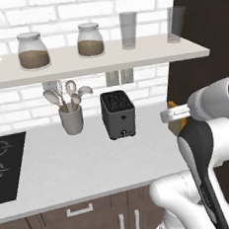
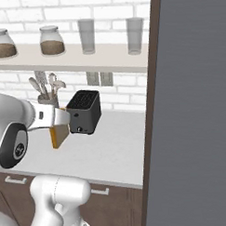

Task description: Start the toaster. Once the lever pops up, take the bread to the plate on the dining counter.

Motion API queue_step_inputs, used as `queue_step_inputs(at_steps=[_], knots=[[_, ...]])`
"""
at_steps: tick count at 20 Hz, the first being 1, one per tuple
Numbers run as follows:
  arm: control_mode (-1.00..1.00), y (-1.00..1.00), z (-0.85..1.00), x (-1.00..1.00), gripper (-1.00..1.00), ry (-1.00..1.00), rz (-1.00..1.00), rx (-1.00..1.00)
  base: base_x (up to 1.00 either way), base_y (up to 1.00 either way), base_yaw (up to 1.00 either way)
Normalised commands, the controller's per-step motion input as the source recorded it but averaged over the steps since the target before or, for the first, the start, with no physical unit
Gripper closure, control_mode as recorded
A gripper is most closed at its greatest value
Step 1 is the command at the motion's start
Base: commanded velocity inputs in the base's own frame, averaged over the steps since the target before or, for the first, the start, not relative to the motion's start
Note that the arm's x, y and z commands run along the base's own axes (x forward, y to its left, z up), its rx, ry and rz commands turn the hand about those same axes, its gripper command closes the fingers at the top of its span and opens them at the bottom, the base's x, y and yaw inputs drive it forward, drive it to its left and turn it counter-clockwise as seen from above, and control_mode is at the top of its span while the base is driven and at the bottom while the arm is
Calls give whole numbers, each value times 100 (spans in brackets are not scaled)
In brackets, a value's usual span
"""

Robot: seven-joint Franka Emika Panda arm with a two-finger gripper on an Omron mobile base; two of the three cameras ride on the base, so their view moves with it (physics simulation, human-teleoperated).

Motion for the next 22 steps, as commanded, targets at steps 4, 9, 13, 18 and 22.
queue_step_inputs(at_steps=[4,9,13,18,22], knots=[[-100,0,-12,-36,100,-5,7,-2,0,0,0],[-100,-3,-23,-32,100,-19,0,0,0,0,0],[-100,-1,-9,-11,100,-16,0,0,0,0,0],[-100,0,0,0,100,-5,0,0,0,0,0],[-100,0,0,0,100,0,0,0,0,0,0]])
